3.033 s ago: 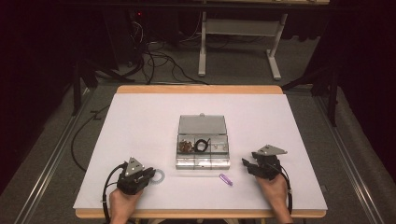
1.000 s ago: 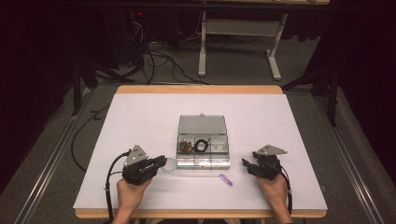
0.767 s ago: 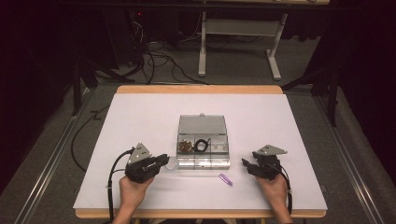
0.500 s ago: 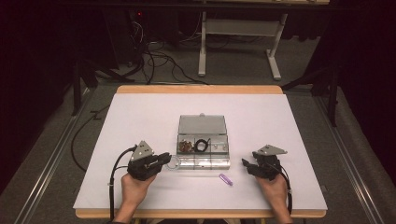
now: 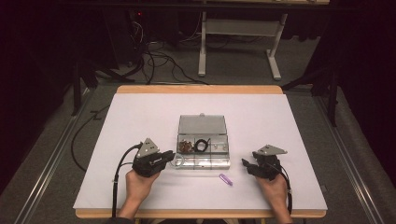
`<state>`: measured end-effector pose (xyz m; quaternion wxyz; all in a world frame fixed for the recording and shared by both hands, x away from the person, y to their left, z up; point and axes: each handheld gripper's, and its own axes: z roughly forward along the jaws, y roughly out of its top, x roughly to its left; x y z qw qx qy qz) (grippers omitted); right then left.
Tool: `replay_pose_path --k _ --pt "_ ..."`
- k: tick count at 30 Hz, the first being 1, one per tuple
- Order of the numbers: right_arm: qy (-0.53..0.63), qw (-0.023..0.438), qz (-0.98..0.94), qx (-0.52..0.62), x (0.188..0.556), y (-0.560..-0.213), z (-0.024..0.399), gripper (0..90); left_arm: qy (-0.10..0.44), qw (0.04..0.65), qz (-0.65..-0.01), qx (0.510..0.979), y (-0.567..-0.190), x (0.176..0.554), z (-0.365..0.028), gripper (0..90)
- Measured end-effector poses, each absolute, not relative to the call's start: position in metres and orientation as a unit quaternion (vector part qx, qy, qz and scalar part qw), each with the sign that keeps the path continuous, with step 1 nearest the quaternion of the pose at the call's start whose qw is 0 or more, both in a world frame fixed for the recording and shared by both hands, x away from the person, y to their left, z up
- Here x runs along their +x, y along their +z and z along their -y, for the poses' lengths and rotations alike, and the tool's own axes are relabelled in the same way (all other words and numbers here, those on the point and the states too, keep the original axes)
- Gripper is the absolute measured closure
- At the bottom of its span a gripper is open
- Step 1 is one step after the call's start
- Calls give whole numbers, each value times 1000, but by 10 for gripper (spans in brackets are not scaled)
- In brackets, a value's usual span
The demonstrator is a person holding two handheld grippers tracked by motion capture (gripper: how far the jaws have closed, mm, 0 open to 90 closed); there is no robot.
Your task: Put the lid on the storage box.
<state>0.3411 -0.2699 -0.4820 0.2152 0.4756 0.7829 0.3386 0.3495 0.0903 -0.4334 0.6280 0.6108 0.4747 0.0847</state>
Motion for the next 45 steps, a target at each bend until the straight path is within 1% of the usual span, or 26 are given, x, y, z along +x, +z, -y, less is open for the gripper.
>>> replay_pose_path --k 23,36,45 --pt "338 215 -783 476 341 -482 270 439 86 616 -474 624 -442 366 -68 817" --pt "338 215 -783 475 341 -482 270 439 106 607 -471 631 -449 370 -63 815" --pt "338 215 -783 476 341 -482 270 438 98 600 -472 638 -453 371 -59 811"
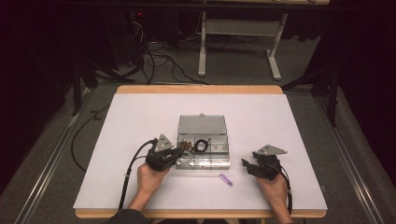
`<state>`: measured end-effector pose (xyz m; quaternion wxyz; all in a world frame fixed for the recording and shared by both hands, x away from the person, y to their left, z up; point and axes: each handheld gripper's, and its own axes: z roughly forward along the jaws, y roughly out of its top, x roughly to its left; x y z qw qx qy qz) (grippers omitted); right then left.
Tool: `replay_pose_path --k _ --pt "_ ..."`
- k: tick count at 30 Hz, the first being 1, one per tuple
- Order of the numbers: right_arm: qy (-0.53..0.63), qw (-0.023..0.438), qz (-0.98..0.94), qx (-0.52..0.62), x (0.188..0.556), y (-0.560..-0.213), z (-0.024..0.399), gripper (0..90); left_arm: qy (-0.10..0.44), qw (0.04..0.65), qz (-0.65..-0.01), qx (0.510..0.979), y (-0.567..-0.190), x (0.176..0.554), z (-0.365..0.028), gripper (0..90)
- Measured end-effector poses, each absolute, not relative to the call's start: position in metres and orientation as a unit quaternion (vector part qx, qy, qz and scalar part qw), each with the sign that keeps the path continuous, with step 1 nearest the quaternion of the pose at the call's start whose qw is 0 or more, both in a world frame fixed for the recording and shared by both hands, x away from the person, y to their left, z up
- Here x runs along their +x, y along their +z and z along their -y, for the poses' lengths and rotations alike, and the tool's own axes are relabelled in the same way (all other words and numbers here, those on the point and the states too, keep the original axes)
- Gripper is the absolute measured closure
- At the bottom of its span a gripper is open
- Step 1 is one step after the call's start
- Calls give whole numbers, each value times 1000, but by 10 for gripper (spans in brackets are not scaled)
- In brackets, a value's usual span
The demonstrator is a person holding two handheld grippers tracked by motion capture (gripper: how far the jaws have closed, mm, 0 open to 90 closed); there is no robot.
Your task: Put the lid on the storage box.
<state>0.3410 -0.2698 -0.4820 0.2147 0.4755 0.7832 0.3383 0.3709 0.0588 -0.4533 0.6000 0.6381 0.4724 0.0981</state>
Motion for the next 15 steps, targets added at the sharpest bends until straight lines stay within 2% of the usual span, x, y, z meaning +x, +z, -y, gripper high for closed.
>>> replay_pose_path --k 15 --pt "338 215 -783 475 341 -482 270 438 97 598 -468 643 -454 369 -58 777"
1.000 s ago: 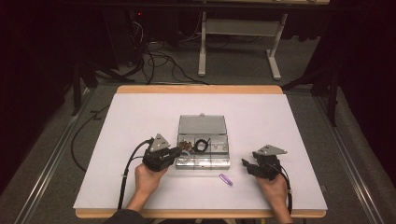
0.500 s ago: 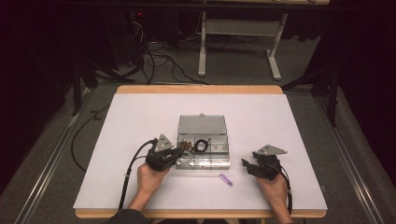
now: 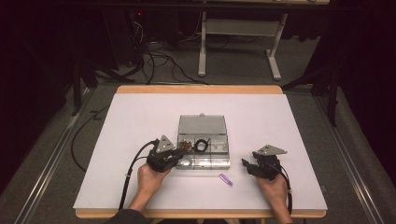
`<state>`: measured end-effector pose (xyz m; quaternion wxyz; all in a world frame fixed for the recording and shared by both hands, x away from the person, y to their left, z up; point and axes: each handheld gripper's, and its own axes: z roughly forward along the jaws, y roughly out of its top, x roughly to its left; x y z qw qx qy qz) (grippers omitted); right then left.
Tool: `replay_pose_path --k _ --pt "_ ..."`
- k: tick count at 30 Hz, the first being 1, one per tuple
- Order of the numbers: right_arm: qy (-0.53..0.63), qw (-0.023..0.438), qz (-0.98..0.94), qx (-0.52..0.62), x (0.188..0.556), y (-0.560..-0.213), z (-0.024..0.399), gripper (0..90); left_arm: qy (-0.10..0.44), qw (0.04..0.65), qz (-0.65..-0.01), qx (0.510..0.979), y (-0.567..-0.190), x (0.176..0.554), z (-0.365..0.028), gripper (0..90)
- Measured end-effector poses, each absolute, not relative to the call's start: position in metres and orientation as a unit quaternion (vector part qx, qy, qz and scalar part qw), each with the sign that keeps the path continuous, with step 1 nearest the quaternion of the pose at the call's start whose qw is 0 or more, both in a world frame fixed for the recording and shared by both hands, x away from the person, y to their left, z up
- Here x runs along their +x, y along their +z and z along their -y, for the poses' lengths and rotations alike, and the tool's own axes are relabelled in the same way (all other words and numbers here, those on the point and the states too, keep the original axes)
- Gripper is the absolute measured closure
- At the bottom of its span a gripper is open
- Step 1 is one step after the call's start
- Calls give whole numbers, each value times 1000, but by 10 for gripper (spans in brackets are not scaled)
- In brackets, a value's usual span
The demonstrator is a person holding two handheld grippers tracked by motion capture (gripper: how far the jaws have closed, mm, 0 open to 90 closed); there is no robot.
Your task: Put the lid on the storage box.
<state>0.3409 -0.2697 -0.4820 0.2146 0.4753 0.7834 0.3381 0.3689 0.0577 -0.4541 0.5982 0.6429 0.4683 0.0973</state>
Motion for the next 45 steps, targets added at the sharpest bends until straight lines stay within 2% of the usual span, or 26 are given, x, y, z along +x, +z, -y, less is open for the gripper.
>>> replay_pose_path --k 5,15,23,45 --pt "338 215 -783 475 341 -482 270 438 95 605 -468 637 -451 367 -61 754" --pt "338 215 -784 475 341 -482 270 438 86 618 -484 613 -444 368 -68 615" --pt "338 215 -783 475 341 -482 270 438 92 624 -492 600 -440 368 -80 558" --pt "339 215 -783 475 341 -482 270 438 108 626 -508 582 -441 366 -103 519"
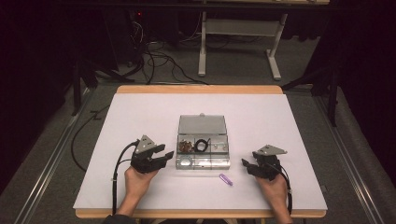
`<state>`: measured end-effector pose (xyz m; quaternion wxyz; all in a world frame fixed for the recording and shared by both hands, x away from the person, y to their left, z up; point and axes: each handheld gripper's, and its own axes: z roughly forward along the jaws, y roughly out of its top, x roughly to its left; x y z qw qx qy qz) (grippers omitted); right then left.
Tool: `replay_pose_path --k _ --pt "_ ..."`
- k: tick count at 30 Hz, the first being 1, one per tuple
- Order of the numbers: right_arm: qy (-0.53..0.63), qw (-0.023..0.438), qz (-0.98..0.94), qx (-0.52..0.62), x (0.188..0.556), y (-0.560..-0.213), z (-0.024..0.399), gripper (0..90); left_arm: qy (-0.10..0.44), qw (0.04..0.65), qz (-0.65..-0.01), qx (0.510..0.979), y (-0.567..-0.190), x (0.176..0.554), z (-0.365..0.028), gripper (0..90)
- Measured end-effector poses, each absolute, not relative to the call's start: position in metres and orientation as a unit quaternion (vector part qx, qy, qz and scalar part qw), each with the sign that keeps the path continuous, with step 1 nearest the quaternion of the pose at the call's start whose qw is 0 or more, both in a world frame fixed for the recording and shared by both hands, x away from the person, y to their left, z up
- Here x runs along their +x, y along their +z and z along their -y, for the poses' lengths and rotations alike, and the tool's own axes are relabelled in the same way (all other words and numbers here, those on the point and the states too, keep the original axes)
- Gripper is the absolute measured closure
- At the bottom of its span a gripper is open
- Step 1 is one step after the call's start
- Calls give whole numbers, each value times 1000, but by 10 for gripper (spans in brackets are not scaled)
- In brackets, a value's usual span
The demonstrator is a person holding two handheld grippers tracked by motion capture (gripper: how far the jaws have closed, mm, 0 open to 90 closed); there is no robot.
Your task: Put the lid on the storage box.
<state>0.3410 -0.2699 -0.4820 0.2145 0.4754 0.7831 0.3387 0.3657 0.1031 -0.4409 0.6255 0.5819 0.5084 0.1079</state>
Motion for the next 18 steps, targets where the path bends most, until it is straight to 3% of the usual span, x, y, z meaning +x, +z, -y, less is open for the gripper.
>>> replay_pose_path --k 18 --pt "338 215 -783 475 341 -482 270 438 119 617 -530 570 -454 364 -124 515"
